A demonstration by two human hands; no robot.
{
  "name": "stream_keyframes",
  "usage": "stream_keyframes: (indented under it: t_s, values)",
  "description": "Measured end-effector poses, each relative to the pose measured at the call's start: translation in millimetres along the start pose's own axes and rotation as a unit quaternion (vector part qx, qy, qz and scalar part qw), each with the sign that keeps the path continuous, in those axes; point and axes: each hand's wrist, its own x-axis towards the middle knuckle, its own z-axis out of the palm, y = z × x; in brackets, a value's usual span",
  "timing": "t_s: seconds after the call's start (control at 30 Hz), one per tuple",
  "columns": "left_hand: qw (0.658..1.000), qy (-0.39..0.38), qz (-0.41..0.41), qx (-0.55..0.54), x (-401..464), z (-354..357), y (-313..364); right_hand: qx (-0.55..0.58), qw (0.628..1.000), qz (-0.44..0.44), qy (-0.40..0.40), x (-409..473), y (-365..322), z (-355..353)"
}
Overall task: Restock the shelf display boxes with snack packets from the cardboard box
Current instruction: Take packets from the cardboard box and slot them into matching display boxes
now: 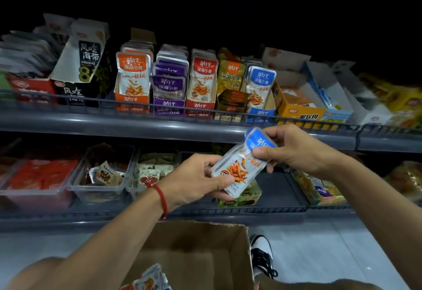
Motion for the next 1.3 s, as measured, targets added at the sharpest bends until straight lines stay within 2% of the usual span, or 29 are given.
stream_keyframes:
  t_s: [0.1,0.2,0.33,0.43,0.63,0.83,0.97,1.07,1.2,1.3]
  values:
    - [1.000,0.016,0.000,0.006,4.4,-4.3,-2.0,-0.041,0.999,0.008,0.023,-0.5,-5.0,-15.5]
    - [0.997,0.068,-0.009,0.041,6.8,-12.9,-2.2,-0.120,0.988,-0.011,0.096,1.0,-19.6,-46.3]
    - [0.988,0.107,-0.025,0.104,3.4,-22.2,-1.0,-0.263,0.934,-0.056,0.233,18.5,-44.7,-90.7]
    - [0.986,0.112,-0.040,0.120,3.7,-24.3,-0.5,-0.305,0.907,-0.068,0.283,41.6,-54.8,-116.2]
    - [0.980,0.120,-0.057,0.145,12.7,-28.3,1.4,-0.336,0.899,-0.047,0.276,86.2,-55.7,-135.1]
    - [0.974,0.121,-0.073,0.174,15.3,-32.4,0.3,-0.381,0.893,-0.041,0.237,119.1,-46.5,-133.8]
    - [0.973,0.113,-0.084,0.182,16.1,-28.1,-1.7,-0.463,0.856,-0.026,0.230,136.4,-38.1,-133.1]
    - [0.973,0.112,-0.089,0.183,14.8,-27.7,-1.6,-0.468,0.858,-0.007,0.210,136.7,-41.2,-132.9]
    - [0.971,0.115,-0.091,0.189,13.4,-27.7,-0.9,-0.519,0.833,-0.014,0.190,137.9,-40.8,-121.9]
    - [0.970,0.119,-0.089,0.191,12.2,-27.2,-0.1,-0.519,0.832,-0.009,0.196,138.8,-33.1,-112.8]
